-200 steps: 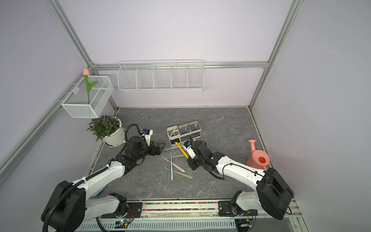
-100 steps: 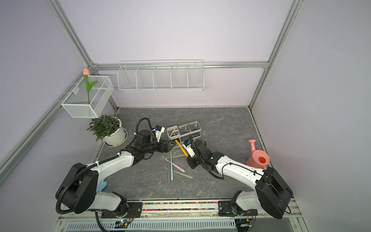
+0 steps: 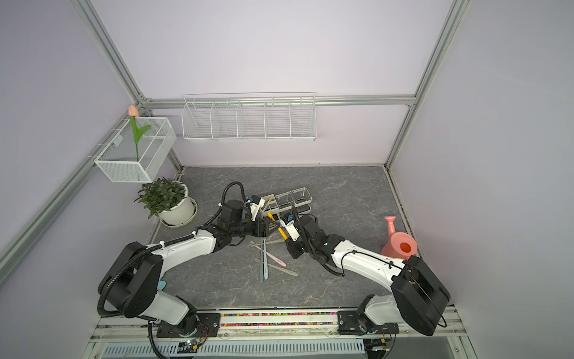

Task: Place the toothbrush into the toothbrush holder
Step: Pick up the toothbrush from the center of the board.

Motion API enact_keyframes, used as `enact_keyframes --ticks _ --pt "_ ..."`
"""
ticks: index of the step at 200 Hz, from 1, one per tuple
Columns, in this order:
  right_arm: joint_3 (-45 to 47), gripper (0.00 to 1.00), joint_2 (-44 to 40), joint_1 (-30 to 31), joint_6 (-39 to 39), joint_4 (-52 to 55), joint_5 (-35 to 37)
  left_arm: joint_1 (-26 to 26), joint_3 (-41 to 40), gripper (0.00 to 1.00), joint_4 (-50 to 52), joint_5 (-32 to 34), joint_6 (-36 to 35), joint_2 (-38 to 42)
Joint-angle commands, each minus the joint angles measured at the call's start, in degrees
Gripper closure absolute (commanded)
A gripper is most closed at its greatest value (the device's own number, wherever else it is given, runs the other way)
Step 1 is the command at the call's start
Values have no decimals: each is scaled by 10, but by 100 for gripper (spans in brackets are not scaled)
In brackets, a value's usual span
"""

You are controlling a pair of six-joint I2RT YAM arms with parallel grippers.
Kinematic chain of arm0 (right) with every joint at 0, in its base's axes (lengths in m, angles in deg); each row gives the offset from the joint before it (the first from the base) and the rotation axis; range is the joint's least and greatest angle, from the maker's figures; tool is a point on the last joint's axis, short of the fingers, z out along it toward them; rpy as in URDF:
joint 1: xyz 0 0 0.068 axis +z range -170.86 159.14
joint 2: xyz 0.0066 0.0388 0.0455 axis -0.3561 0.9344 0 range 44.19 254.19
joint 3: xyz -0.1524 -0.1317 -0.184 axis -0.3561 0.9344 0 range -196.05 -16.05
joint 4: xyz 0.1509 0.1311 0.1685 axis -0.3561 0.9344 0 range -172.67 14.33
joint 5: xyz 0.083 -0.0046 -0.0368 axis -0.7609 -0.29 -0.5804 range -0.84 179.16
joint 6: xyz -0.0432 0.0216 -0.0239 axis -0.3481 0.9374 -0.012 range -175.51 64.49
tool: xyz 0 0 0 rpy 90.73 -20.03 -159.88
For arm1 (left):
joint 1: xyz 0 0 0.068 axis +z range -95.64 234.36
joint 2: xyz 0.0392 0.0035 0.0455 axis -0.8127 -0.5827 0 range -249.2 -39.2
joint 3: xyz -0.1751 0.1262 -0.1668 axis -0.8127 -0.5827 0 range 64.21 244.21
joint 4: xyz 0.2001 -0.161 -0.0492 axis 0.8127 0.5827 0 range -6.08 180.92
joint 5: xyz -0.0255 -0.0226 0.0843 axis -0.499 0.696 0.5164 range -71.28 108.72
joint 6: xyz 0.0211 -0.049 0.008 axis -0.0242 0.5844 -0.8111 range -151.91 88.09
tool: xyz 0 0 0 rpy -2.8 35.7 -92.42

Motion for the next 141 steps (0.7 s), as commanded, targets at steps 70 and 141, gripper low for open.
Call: enact_keyframes --ticks 70,141 --pt "18 93 -7 3 13 -37 -38 -4 31 51 -43 -34 34 -44" --pt "19 93 -3 3 13 -38 -31 -4 36 59 -27 -29 26 -49"
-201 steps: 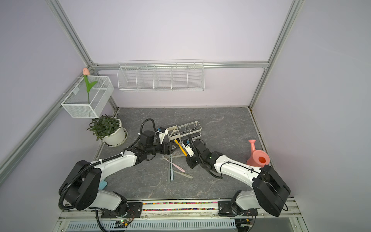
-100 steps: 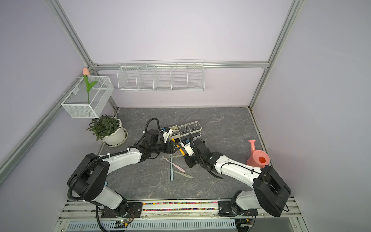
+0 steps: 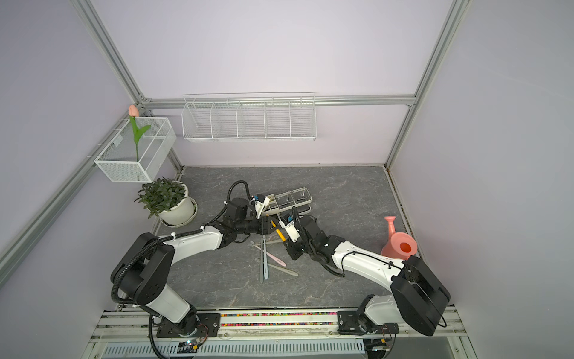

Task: Place the toothbrush into the toothbrush holder
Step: Pick up the toothbrush from the center of the board.

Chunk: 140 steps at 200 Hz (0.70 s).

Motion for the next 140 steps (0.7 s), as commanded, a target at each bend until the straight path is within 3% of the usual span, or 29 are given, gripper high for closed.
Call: enact_keyframes --ticks 1,99,140 --pt "7 93 -3 3 2 -20 -7 -1 10 59 11 12 -8 0" --pt "-6 93 15 3 7 -31 -17 -1 -2 100 -1 10 -14 15" --pt "-2 93 10 3 13 -35 -19 -1 -1 100 0 12 -16 14"
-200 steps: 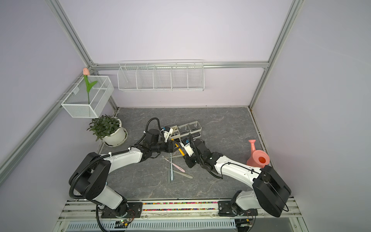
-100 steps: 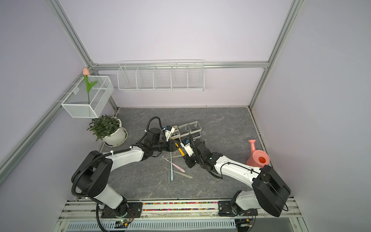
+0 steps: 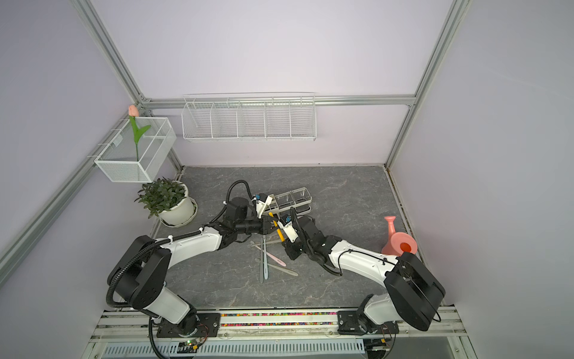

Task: Place the toothbrush into the toothbrush holder
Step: Pick up the toothbrush from the center of the board.

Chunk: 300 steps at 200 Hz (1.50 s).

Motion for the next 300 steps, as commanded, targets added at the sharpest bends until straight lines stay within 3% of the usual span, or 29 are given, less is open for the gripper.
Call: enact_keyframes --ticks 1,12,24,45,57,78,100,147,161,167,169,173,197,213,224,240,271,300 --pt "-1 93 -14 2 13 -13 -12 11 0 100 17 44 -27 -4" --pt "1 90 -16 3 15 -17 -14 11 -1 100 17 41 -28 -4" --pt "4 76 -18 2 21 -21 -15 11 -1 100 17 38 -29 -3" --pt "22 71 -36 2 29 -34 -14 11 -1 100 22 39 -35 2" --pt "40 58 -56 3 39 -46 -6 11 -1 100 27 41 -38 5" --pt "71 53 -98 2 43 -67 -1 11 0 100 32 42 -44 11" --pt "91 41 -133 2 45 -72 4 11 -1 100 33 37 -48 15" --pt "79 26 -177 0 88 -14 47 11 13 100 56 -58 -113 18" --pt "82 13 -200 -2 91 3 46 10 12 100 62 -69 -129 28" --pt "89 1 -213 -2 83 -2 34 10 12 100 65 -71 -136 34" --pt "93 8 -219 -2 82 -7 31 10 12 100 67 -71 -138 36" --pt "103 11 -231 -2 82 -19 28 10 11 100 70 -72 -143 40" --pt "182 11 -305 -22 96 -133 -4 9 9 100 87 -66 -167 64" --pt "183 11 -319 -47 113 -123 -25 10 10 100 101 -60 -178 76" --pt "174 11 -309 -53 104 -101 -42 10 10 100 104 -57 -182 81" --pt "160 0 -283 -53 87 -74 -58 10 12 100 104 -59 -180 85" --pt "137 18 -226 -41 71 -84 -102 4 18 100 99 -80 -173 87" --pt "128 23 -190 -29 62 -130 -97 -15 37 100 117 -79 -181 83"
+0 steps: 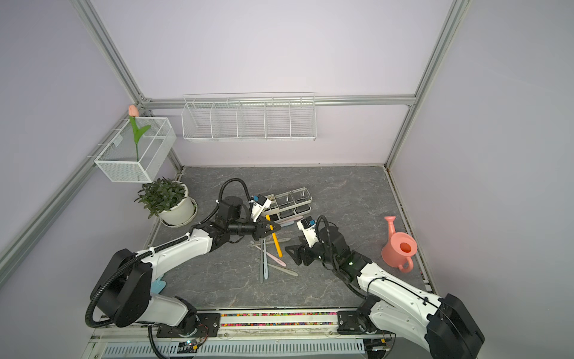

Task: Place the toothbrush into the toothbrush holder
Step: Pick up the toothbrush from the center of the board.

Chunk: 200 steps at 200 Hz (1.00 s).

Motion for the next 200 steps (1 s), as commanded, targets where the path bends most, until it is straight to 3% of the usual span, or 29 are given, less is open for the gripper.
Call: enact_keyframes --ticks 1,80,101,133,181,192,200 --pt "-17 23 22 9 -15 -44 -20 -16 35 100 16 -15 -19 4" --pt "-24 40 91 14 -16 -125 -41 -29 47 100 -12 -55 0 -11" --pt "-35 53 101 14 -20 -122 -54 -31 49 100 -15 -63 -2 -14" --pt "-64 93 135 15 -23 -97 -67 -33 49 100 -25 -76 -2 -19" --pt "-62 93 137 15 -8 -114 -61 -34 44 100 -8 -27 -5 -9" --pt "-58 93 131 15 -5 -118 -52 -34 38 95 -12 -12 -5 -4" --pt "-53 93 125 15 -2 -121 -41 -34 32 86 -21 -5 0 2"
